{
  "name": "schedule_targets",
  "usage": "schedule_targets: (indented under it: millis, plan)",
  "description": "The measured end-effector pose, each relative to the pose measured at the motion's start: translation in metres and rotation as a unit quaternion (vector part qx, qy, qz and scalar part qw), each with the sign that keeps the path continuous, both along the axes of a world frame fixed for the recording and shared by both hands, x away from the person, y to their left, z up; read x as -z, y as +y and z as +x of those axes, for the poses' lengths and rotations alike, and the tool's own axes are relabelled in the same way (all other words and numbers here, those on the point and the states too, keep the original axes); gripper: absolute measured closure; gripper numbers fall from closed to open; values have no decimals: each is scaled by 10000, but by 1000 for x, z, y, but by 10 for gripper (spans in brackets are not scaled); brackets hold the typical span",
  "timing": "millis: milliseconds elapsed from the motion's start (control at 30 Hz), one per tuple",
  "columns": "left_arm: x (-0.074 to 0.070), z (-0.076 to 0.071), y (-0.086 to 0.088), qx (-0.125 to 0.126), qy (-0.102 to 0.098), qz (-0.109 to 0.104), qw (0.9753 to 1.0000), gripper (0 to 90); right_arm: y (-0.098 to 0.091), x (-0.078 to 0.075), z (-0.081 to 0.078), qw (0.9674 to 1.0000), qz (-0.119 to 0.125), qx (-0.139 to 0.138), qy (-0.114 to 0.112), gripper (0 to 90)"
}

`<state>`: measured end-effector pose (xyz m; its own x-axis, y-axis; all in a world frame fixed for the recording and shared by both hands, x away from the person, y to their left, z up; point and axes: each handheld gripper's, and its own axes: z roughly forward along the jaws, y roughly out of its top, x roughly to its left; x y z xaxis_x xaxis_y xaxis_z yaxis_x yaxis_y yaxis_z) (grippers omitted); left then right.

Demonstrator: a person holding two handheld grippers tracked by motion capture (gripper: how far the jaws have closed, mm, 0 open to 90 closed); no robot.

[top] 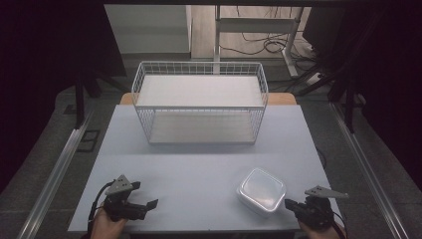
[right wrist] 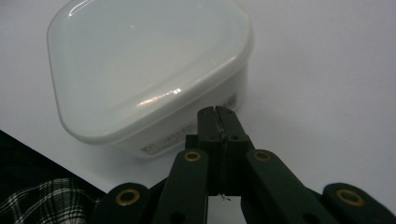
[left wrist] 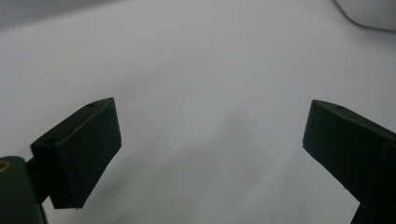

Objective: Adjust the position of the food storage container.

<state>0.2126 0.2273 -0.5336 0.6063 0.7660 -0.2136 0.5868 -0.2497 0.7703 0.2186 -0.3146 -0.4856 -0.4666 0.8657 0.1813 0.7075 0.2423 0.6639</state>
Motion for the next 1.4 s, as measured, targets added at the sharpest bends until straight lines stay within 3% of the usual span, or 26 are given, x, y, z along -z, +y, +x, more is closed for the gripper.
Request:
schedule_targets:
  millis: [133,400,733,1033,1267,1400]
  plan:
    - [0,0,0,6,16,5,10000,39,6,-1,4,9999,-61,-54,-80,892]
    - [1,1,-1,-3,38,22,10000,37,12,1,20,9999,43,-58,-88,892]
    - [1,2,-1,-22,60,6,10000,35,33,5,45,9993,79,-337,-133,892]
    - [1,3,0,-41,82,1,10000,34,60,4,67,9980,92,-598,-171,893]
    - [1,3,0,-51,88,-13,9999,34,83,5,74,9961,117,-858,-157,893]
    - [1,3,0,-30,195,-62,9998,39,98,5,78,9947,158,-1006,-161,893]
